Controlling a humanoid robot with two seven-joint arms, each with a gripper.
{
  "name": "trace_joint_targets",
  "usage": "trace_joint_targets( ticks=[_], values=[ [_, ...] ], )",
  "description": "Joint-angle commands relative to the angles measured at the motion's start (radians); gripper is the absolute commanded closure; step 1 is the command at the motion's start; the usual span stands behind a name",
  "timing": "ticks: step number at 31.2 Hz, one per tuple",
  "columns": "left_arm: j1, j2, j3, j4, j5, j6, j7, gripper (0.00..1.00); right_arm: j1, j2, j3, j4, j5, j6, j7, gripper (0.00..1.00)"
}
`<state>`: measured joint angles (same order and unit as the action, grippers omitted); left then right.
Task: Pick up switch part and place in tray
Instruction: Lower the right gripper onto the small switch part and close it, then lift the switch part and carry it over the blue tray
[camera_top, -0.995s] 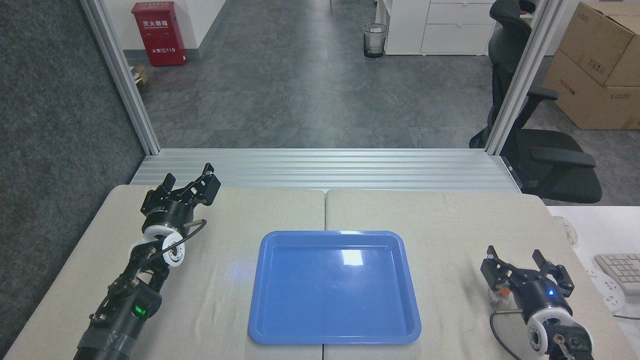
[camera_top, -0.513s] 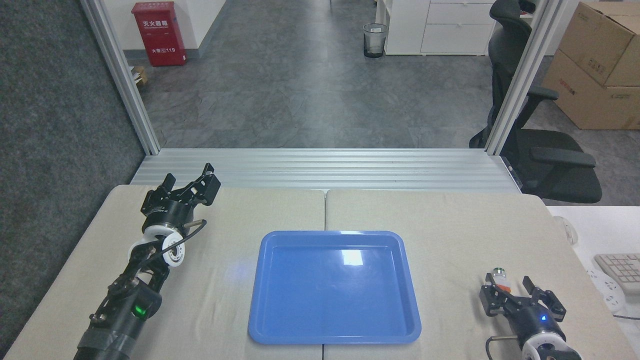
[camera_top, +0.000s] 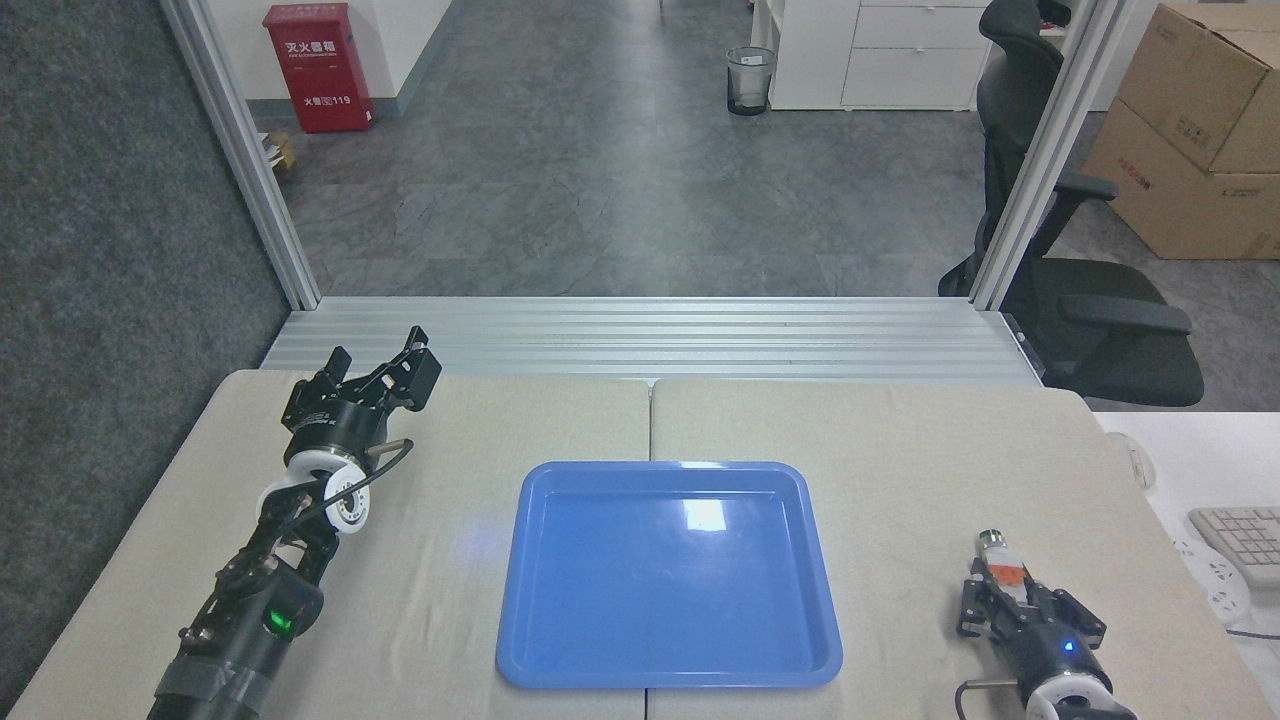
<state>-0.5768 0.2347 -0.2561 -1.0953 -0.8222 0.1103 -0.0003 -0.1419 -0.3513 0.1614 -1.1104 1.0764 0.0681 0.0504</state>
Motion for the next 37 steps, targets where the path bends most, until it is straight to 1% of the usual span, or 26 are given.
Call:
trace_joint_targets(
  ticks=[1,4,6,7,11,13,15,17,20,22,25,28,30,37],
  values=[
    [0.000,0.000,0.000,0.000,0.000,0.000,0.000,0.00,-0.076,0.043,-0.049,-0.101,-0.004,0.001,0.006,1.00],
    [0.000,0.000,0.000,0.000,0.000,0.000,0.000,0.00,-0.126,0.041,-0.040,-0.170,0.000,0.001,0.015,1.00],
    [0.000,0.000,0.000,0.000,0.000,0.000,0.000,0.00,-0.166,0.044,-0.033,-0.215,0.007,-0.001,0.057,1.00],
    [0.000,0.000,0.000,0.000,0.000,0.000,0.000,0.00,-0.183,0.055,-0.022,-0.230,0.008,-0.002,0.071,1.00],
    [0.000,0.000,0.000,0.000,0.000,0.000,0.000,0.00,-0.294,0.116,0.113,-0.276,0.013,0.002,0.107,1.00],
    [0.000,0.000,0.001,0.000,0.000,0.000,0.000,0.00,-0.317,0.141,0.180,-0.318,0.013,0.019,0.155,1.00],
    [0.000,0.000,0.000,0.000,0.000,0.000,0.000,0.00,-0.318,0.167,0.246,-0.361,0.016,0.042,0.178,1.00],
    [0.000,0.000,0.000,0.000,0.000,0.000,0.000,0.00,-0.315,0.211,0.326,-0.382,0.045,0.073,0.186,1.00],
    [0.000,0.000,0.000,0.000,0.000,0.000,0.000,0.00,-0.300,0.310,0.417,-0.384,0.088,0.154,0.218,1.00],
    [0.000,0.000,0.000,0.000,0.000,0.000,0.000,0.00,-0.256,0.356,0.469,-0.384,0.108,0.229,0.255,1.00],
    [0.000,0.000,0.000,0.000,0.000,0.000,0.000,0.00,-0.179,0.371,0.532,-0.384,0.160,0.266,0.264,1.00],
    [0.000,0.000,0.000,0.000,0.000,0.000,0.000,0.00,-0.119,0.394,0.556,-0.384,0.197,0.269,0.264,1.00],
    [0.000,0.000,0.000,0.000,0.000,0.000,0.000,0.00,-0.093,0.408,0.560,-0.379,0.198,0.271,0.264,1.00],
    [0.000,0.000,0.000,0.000,0.000,0.000,0.000,0.00,-0.053,0.407,0.555,-0.350,0.200,0.271,0.262,1.00]
  ],
)
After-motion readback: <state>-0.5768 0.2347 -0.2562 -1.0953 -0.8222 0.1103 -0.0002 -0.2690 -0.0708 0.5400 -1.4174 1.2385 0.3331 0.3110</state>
